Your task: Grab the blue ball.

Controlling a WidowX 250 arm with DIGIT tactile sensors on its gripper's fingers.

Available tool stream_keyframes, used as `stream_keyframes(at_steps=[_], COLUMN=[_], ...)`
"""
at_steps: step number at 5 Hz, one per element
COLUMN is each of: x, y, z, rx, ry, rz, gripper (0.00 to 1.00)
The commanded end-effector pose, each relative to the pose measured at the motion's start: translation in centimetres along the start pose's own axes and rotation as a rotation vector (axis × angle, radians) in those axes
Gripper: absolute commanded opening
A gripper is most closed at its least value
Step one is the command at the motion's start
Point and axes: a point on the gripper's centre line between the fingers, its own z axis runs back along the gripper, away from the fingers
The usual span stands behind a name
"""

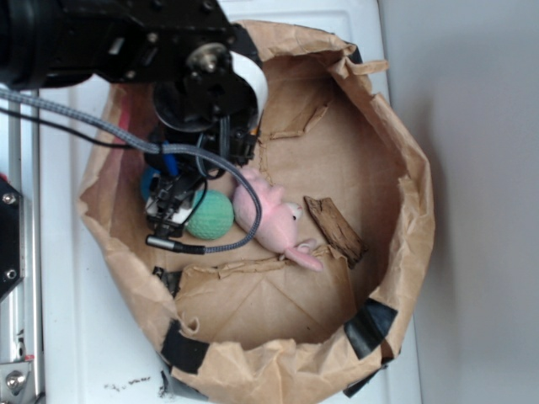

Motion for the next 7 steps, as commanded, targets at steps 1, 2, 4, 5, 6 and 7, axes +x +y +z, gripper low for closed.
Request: stream_keyframes(at_steps=[1, 2, 4, 5, 6, 7], x=[1.1, 0.7, 0.8, 0.8, 0.6, 0.6], y=[-0.9, -1.3, -1.3, -1.6, -1.7, -1.7], z=[-1.0, -2.9, -7.0, -5.6, -3.9, -1.5], rx=[0.059, 0.094, 0.182, 0.141, 0.089, 0.037], ry=[-0.067, -0.100, -0.160, -0.178, -0.184, -0.169], rz=[-0.018, -0.021, -0.017, -0.009, -0.002, 0.007], gripper=[1.00, 1.00, 0.00, 0.00, 0.00, 0.00])
